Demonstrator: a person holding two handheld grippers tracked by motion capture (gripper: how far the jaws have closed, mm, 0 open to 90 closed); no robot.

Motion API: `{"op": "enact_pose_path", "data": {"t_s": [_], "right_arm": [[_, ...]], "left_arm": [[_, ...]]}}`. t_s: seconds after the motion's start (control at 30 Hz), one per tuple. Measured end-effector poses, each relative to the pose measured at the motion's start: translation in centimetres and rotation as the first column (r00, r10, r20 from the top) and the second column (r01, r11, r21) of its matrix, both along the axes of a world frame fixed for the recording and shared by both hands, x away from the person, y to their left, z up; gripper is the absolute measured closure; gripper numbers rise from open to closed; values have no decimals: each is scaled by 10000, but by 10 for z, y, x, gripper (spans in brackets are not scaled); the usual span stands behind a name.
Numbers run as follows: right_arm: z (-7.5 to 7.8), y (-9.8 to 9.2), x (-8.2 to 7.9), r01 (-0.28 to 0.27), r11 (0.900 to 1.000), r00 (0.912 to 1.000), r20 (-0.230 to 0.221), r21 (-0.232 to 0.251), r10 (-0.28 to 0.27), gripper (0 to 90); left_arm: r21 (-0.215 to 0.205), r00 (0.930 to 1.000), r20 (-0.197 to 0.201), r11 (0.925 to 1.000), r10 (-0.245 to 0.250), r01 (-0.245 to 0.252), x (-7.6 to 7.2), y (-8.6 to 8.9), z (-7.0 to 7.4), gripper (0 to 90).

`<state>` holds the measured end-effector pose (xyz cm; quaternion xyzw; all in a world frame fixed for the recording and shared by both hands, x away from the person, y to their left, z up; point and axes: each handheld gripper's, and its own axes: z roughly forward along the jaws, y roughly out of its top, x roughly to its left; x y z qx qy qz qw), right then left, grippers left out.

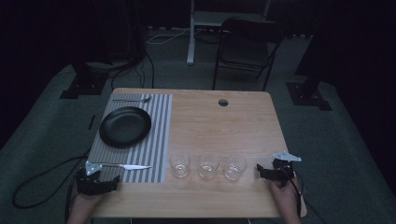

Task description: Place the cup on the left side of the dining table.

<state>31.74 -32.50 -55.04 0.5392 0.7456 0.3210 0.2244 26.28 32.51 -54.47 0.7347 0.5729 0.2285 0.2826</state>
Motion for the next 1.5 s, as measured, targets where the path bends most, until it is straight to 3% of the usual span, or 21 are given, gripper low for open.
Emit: {"op": "enact_pose_path", "data": {"t_s": [0.37,0.77,0.97,1.13,1.5], "right_arm": [[0,0,0,2,10000,10000,-2,1,-2,118],[0,0,0,37,10000,10000,-4,10,-37,119],[0,0,0,35,10000,10000,0,8,-35,119],[0,0,0,36,10000,10000,-4,11,-36,119],[0,0,0,36,10000,10000,-5,10,-36,119]], "left_arm": [[11,9997,-111,9997,-225,226,1,2,1,23],[0,9961,-5,9961,-883,883,-1,1,3,23],[-30,9909,237,9912,-1323,1324,-4,-5,7,23],[-159,9857,137,9856,-1680,1682,-5,-8,8,24],[-447,9652,284,9643,-2598,2609,-6,-21,16,25]]}}
